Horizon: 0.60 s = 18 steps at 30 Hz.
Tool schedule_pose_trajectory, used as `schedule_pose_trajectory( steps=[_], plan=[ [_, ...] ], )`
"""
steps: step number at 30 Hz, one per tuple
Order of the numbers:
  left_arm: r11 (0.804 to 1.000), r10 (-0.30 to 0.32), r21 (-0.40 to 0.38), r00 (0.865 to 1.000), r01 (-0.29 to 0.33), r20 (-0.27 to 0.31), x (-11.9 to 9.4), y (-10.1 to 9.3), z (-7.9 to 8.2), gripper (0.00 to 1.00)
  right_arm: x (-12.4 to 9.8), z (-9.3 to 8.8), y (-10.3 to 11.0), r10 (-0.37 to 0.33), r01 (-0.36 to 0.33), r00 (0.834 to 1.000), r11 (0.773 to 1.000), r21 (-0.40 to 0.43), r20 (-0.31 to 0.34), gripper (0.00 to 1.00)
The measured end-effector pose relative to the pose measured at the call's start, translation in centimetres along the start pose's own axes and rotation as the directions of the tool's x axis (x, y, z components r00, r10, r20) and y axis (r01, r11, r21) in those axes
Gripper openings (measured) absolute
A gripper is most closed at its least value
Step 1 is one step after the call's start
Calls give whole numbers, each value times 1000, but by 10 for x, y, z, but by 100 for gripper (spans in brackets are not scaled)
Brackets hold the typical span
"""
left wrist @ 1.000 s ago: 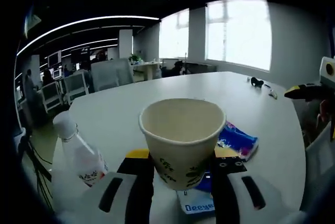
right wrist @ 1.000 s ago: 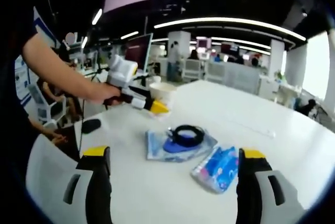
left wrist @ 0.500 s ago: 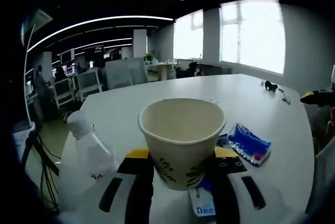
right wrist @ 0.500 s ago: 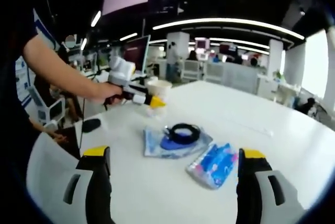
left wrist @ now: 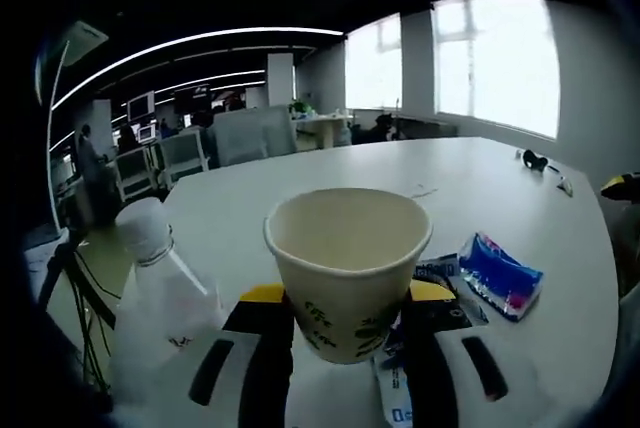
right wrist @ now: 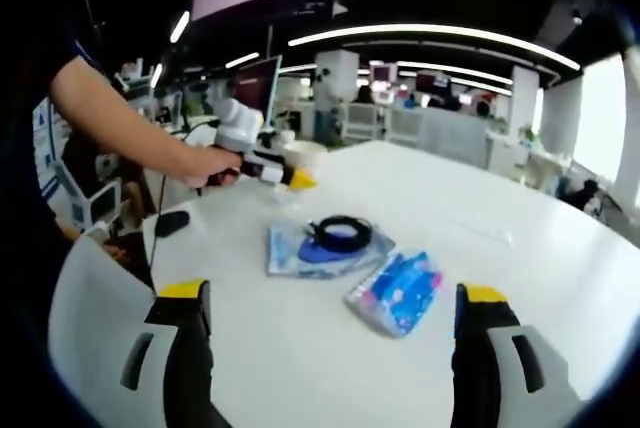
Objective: Arrange the tabletop items into an orderly group along one side of the table until the central work area is clear of visible clutter.
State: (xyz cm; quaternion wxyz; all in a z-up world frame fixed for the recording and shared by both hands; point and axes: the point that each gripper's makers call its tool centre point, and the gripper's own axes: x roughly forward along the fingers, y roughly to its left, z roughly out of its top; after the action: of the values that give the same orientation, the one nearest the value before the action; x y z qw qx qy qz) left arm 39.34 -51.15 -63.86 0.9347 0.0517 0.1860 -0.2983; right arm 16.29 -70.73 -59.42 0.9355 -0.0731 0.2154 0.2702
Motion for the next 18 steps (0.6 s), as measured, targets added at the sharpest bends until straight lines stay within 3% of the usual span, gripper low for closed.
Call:
schedule_pose_trajectory(
  steps=[18],
  plan=[
    [998,55,-17,997,-55,-45,26,11,-24,41,-5,-19,-5,-23,25,999,999,40,-44,100]
  ],
)
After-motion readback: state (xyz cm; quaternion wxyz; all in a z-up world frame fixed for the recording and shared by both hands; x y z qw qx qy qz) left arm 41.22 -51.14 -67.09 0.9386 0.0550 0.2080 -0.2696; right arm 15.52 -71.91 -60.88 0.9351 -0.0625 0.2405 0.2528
